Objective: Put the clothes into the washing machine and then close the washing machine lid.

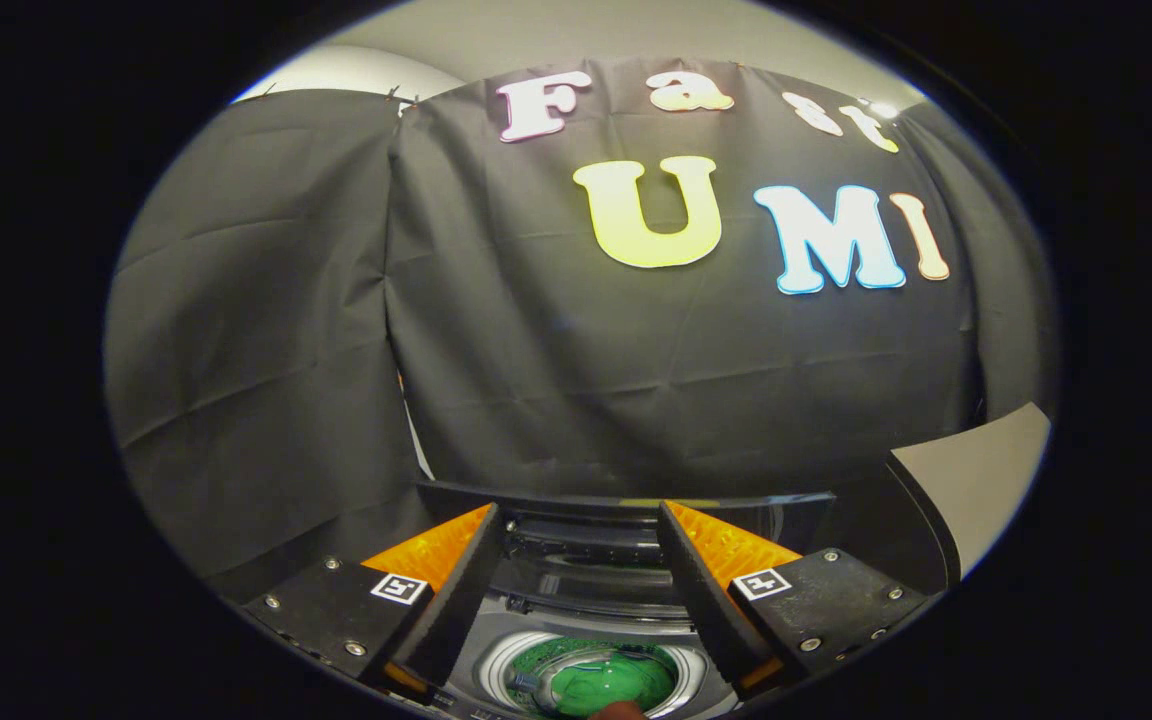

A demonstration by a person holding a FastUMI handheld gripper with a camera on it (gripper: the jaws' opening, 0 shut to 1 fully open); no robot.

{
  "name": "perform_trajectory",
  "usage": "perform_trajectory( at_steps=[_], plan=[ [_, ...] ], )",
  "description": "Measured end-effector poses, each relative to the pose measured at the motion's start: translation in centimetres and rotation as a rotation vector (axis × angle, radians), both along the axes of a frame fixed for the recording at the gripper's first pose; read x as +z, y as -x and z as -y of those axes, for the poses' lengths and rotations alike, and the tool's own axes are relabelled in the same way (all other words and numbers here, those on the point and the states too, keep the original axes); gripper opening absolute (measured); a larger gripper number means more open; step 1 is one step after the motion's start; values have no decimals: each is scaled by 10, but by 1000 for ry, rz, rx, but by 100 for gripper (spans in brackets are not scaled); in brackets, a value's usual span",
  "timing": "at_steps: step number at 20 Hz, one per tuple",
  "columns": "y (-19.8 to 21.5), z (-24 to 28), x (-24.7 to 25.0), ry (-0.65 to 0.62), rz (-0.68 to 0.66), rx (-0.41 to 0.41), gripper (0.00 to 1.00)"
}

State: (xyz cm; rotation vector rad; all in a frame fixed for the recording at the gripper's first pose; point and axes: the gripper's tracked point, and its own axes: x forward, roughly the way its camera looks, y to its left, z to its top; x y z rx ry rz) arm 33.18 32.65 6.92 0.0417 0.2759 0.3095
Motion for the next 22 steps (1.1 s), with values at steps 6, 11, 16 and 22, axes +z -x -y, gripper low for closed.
perform_trajectory(
  at_steps=[6, 11, 16, 22],
  plan=[
    [-34, -12, 3, 11, -43, -26, 95],
    [-63, -23, -7, 17, -127, -56, 95],
    [-87, -28, -20, 34, -207, -96, 95],
    [-106, -23, -38, 39, -355, -163, 95]
  ],
)
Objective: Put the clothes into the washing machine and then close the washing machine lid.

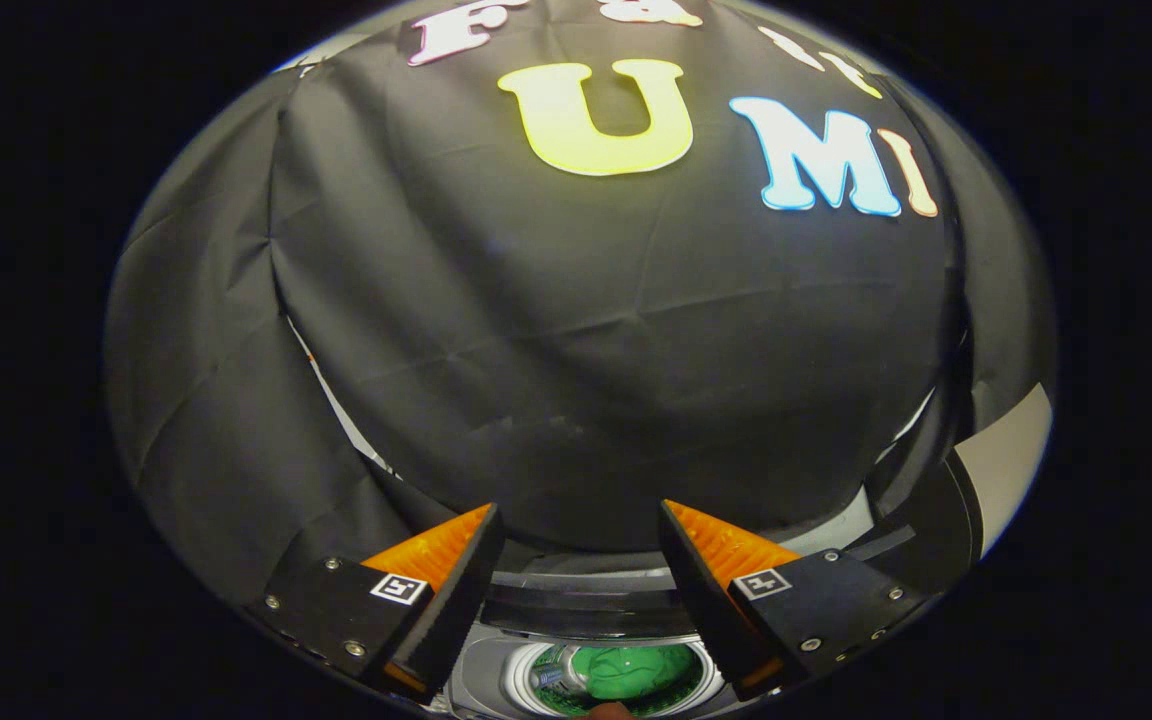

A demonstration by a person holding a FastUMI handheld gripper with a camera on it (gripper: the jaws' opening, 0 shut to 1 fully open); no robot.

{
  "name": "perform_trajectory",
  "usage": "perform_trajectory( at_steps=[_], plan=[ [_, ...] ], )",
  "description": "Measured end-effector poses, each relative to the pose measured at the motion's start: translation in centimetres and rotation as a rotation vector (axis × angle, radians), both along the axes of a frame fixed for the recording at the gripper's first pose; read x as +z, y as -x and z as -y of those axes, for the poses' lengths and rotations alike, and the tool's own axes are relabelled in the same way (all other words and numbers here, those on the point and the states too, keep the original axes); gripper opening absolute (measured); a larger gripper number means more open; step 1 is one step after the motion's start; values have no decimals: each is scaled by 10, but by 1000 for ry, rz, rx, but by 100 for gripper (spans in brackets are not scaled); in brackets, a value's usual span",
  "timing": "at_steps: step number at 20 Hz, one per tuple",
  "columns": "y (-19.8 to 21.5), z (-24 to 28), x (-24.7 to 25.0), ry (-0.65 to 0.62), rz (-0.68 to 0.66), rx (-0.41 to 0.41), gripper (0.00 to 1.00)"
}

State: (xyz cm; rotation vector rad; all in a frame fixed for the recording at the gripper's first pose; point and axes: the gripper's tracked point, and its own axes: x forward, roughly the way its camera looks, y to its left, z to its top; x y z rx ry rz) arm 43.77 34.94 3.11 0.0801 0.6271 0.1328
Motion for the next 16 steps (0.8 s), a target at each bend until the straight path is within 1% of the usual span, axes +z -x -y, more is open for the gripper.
perform_trajectory(
  at_steps=[4, 5, 8, 14, 16],
  plan=[
    [2, 5, -16, 30, -98, -19, 95],
    [2, 5, -18, 45, -108, -13, 95],
    [4, 7, -18, 96, -84, 15, 95],
    [4, 12, -19, 91, -40, 20, 96],
    [12, 17, -16, 88, -26, 20, 95]
  ],
)
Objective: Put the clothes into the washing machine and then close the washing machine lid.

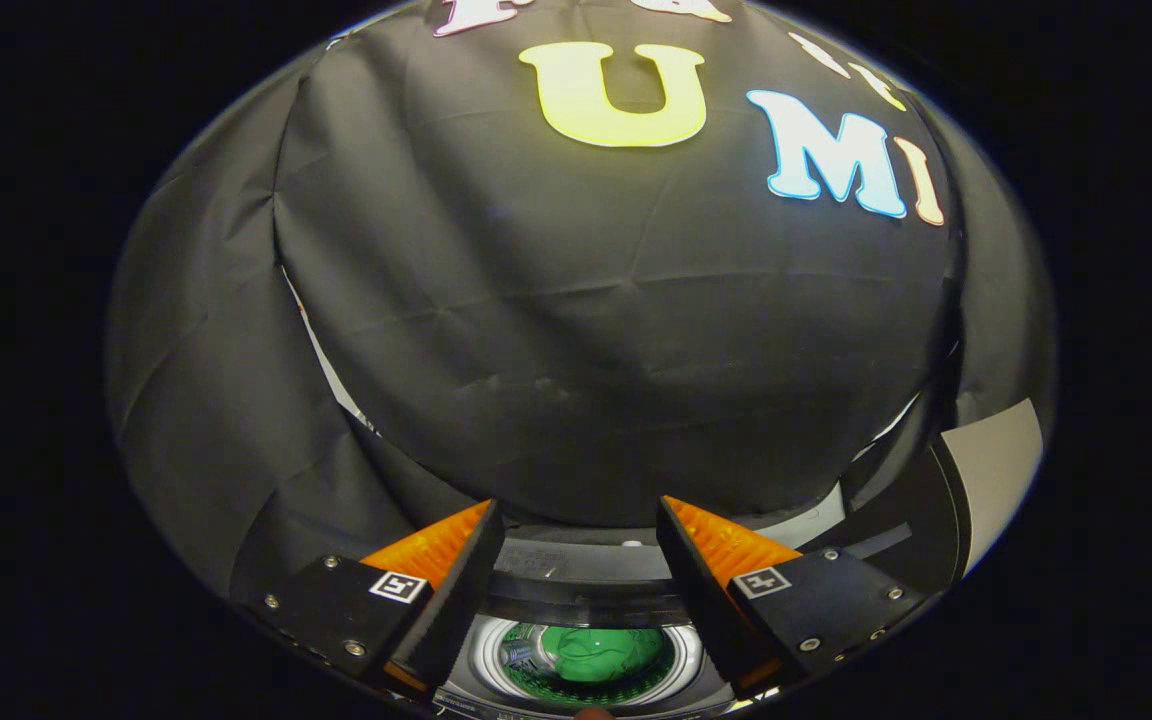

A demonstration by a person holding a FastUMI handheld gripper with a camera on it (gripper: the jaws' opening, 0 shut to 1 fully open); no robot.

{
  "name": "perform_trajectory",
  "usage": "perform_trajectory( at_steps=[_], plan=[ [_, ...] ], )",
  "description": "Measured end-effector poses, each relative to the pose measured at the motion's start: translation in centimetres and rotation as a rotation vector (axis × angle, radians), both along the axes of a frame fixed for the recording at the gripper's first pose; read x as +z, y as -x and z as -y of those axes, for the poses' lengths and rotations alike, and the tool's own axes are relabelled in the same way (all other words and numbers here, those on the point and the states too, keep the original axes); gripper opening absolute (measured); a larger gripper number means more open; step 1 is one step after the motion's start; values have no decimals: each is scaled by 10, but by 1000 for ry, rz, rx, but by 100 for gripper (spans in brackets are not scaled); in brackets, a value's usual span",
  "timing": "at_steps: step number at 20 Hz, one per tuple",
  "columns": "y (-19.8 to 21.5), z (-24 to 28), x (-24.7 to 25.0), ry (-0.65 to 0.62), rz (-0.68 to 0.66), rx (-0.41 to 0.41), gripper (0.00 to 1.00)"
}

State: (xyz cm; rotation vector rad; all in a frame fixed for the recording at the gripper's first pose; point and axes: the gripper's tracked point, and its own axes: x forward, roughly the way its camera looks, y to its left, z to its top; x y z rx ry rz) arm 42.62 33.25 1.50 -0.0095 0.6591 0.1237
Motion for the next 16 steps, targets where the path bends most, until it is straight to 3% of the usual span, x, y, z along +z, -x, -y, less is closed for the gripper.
perform_trajectory(
  at_steps=[16],
  plan=[
    [54, -5, -2, -14, 66, 21, 94]
  ],
)
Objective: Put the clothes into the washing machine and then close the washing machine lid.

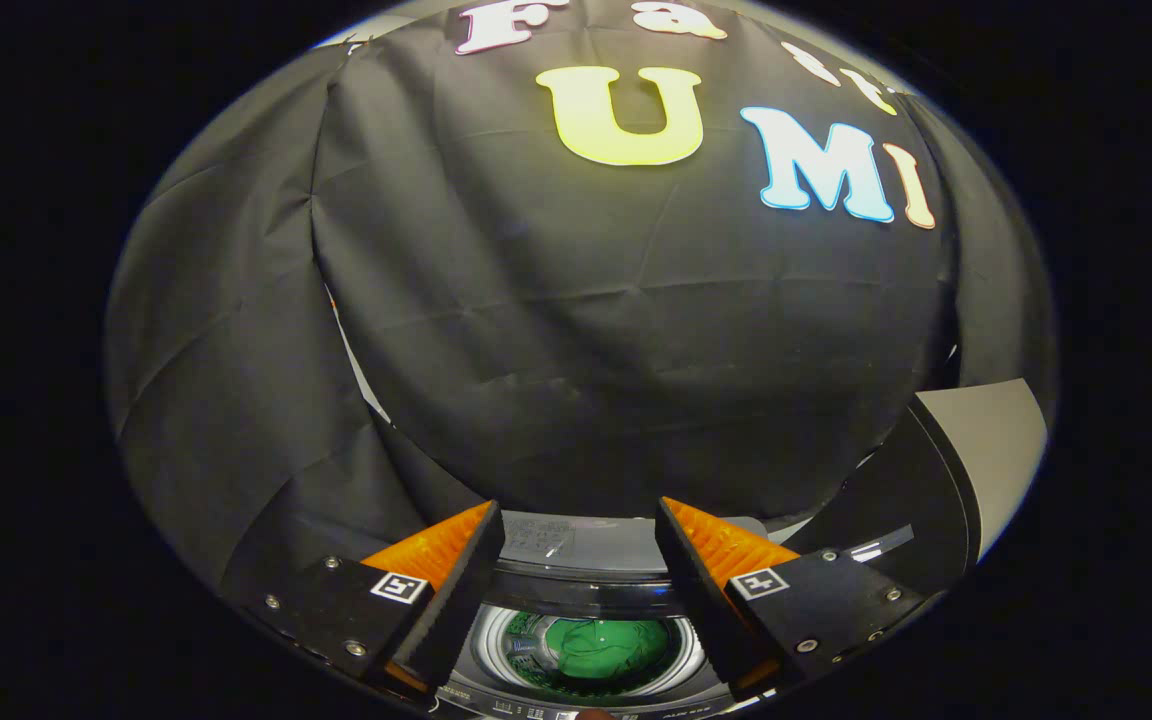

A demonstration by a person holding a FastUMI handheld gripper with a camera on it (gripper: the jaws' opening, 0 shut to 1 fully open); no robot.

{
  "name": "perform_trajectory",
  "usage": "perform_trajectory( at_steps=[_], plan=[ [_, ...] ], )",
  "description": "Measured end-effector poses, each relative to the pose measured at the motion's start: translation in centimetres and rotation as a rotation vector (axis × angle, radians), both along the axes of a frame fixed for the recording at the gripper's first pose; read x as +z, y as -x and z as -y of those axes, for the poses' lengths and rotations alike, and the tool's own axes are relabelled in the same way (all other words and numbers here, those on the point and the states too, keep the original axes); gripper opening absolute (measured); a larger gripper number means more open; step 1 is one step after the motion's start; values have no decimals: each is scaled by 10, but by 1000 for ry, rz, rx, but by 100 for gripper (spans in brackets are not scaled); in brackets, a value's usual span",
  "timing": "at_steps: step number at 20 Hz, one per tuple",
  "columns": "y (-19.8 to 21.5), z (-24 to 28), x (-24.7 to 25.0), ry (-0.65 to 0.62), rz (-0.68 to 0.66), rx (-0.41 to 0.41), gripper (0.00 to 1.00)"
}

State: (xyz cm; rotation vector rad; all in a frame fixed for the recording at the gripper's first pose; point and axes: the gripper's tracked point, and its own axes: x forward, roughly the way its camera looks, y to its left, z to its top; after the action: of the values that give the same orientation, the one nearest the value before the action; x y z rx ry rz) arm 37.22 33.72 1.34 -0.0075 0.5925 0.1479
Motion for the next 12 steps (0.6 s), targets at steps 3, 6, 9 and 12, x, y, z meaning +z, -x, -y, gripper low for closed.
perform_trajectory(
  at_steps=[3, 6, 9, 12],
  plan=[
    [9, 0, -5, 0, -2, 0, 94],
    [16, 0, -9, -9, -6, 2, 94],
    [26, 2, -13, -29, -9, 1, 94],
    [42, -1, -16, -39, -4, 4, 93]
  ],
)
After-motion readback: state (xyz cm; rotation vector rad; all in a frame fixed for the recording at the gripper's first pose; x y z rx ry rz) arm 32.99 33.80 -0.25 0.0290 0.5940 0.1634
